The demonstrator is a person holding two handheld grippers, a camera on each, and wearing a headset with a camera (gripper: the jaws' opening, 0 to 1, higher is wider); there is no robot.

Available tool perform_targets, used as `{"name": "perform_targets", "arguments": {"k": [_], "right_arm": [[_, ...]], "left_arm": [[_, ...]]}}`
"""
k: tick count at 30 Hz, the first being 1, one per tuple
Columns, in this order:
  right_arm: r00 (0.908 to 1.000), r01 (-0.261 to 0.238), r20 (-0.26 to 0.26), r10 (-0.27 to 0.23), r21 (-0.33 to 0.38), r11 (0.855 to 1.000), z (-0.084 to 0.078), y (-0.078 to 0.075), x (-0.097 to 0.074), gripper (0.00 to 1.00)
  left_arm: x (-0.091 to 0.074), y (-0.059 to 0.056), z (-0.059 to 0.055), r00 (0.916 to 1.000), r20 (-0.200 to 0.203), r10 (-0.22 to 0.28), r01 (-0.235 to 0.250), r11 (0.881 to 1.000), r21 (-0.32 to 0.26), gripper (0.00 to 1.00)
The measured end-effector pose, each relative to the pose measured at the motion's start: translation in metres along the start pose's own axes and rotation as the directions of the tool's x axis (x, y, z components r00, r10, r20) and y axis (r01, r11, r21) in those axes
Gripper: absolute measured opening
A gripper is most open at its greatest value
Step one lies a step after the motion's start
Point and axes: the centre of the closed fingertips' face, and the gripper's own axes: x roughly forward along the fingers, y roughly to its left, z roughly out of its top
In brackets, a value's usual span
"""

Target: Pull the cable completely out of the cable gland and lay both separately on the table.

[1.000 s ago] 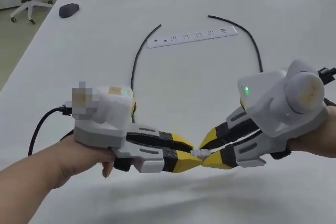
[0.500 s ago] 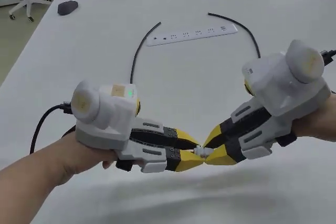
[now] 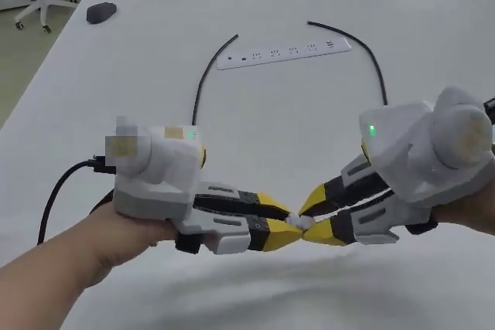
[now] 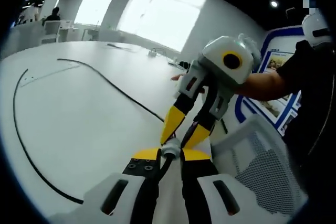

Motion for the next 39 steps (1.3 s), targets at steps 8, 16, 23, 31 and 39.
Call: {"name": "perform_targets", "arguments": {"k": [8,16,23,31,39], "right_arm": [[0.9980,0.063,0.010,-0.063,-0.058,0.996,0.001,-0.004,-0.004,0.07],[0.9976,-0.031,0.067,0.016,0.231,0.972,0.001,-0.004,-0.011,0.11],[0.9795,-0.173,0.171,0.106,0.445,0.879,0.003,0.000,-0.017,0.13],[0.9623,-0.233,0.243,0.122,0.507,0.830,0.005,-0.002,-0.019,0.08],[0.9738,-0.162,0.210,0.088,0.368,0.916,0.006,-0.001,-0.017,0.07]], "left_arm": [[0.000,0.000,0.005,0.9994,0.033,-0.011,0.016,0.987,-0.161,0.15],[0.001,-0.012,0.009,0.9978,0.059,-0.031,0.029,0.998,0.048,0.15],[-0.001,-0.016,0.014,0.9973,0.061,-0.040,0.025,0.972,0.235,0.15],[-0.001,-0.016,0.017,0.9964,0.070,-0.048,0.026,0.958,0.286,0.15],[0.000,-0.009,0.015,0.9972,0.067,-0.032,0.022,0.990,0.140,0.15]]}}
